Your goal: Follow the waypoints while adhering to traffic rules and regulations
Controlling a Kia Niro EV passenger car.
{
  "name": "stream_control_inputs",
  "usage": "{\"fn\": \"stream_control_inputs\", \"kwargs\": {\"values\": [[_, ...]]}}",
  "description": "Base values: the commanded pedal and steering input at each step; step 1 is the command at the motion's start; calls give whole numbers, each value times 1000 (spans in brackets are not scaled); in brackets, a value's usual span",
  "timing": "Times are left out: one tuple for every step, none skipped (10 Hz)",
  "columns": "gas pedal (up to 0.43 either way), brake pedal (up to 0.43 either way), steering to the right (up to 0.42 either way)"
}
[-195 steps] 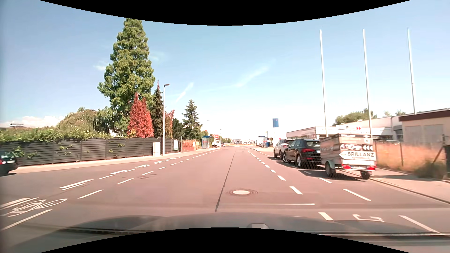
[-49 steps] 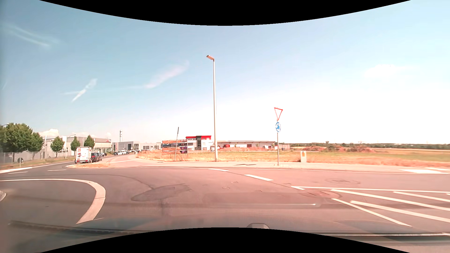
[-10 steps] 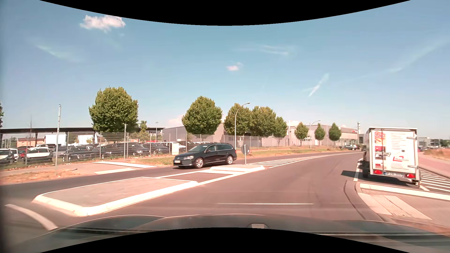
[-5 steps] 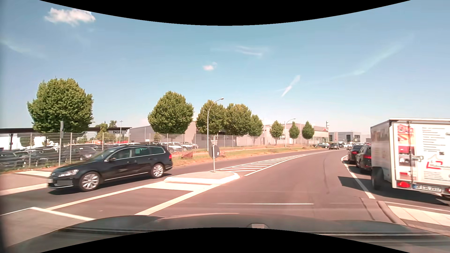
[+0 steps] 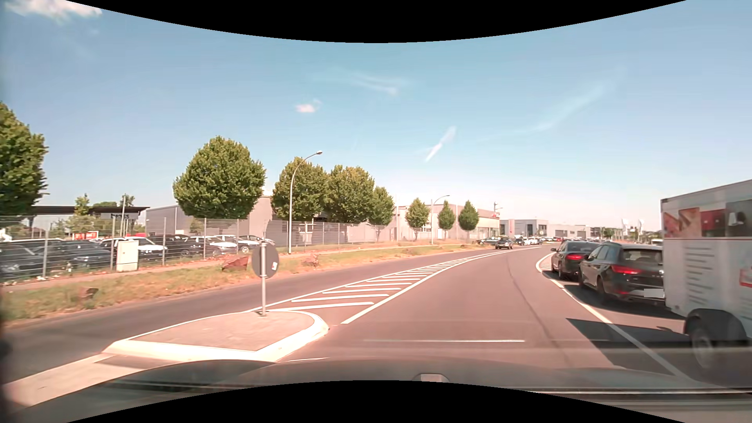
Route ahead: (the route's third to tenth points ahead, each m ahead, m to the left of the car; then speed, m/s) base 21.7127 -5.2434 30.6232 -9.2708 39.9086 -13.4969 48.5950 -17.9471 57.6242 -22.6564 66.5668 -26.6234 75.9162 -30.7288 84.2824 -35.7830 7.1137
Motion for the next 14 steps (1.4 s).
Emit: {"fn": "stream_control_inputs", "kwargs": {"values": [[189,0,160],[189,0,157],[197,0,151],[197,0,143],[197,0,134],[197,0,124],[197,0,111],[197,0,103],[197,0,90],[197,0,80],[197,0,74],[197,0,68],[197,0,63],[197,0,58]]}}
